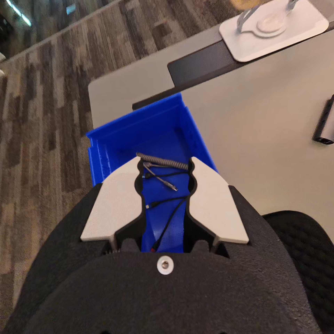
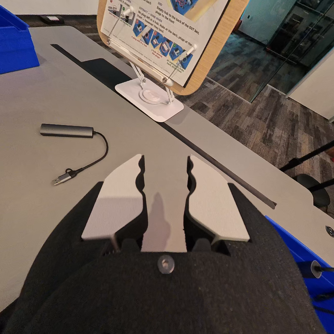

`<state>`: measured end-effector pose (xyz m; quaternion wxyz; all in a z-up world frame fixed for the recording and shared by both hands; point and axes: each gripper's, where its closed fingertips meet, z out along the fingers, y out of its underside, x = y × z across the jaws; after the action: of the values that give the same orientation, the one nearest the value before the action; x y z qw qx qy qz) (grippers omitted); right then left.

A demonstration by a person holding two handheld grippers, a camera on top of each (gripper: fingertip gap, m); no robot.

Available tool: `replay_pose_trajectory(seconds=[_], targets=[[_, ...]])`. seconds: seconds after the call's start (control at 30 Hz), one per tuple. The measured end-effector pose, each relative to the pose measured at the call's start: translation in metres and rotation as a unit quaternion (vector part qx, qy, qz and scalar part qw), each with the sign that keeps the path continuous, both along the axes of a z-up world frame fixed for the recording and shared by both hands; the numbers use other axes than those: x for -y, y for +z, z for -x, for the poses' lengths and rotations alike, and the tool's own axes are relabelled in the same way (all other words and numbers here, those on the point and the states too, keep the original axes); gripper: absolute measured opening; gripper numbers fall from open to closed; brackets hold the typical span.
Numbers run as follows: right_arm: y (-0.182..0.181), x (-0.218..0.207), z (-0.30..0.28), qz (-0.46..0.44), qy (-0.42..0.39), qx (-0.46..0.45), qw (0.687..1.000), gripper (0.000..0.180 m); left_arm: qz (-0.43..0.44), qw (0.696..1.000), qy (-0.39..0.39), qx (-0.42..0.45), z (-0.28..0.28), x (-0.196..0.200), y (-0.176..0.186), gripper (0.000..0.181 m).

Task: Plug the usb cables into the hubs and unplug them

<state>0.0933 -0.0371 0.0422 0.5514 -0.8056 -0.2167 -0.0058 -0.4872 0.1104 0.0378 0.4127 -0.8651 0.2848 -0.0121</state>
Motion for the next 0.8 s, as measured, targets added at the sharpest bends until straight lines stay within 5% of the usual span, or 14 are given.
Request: replay_pose_trajectory(seconds=[0.23,0.47,0.67,0.8], targets=[[-0.006,0.000,-0.006,0.017,-0.019,0.012,1.000,0.044,0.073,0.997,0.035,0.004,0.037,-0.008,-0.057,0.045],[-0.013,-0.005,-0.003,0.035,-0.021,0.030,0.999,0.044,0.184,0.982,-0.018,-0.034,0.047,0.020,-0.109,0.045],[-0.020,-0.009,0.001,0.052,-0.022,0.046,0.997,0.044,0.188,0.977,-0.052,-0.088,0.062,0.032,-0.118,0.041],[-0.023,-0.010,0.002,0.058,-0.021,0.049,0.997,0.044,0.226,0.970,-0.091,-0.004,0.039,0.052,-0.115,0.041]])
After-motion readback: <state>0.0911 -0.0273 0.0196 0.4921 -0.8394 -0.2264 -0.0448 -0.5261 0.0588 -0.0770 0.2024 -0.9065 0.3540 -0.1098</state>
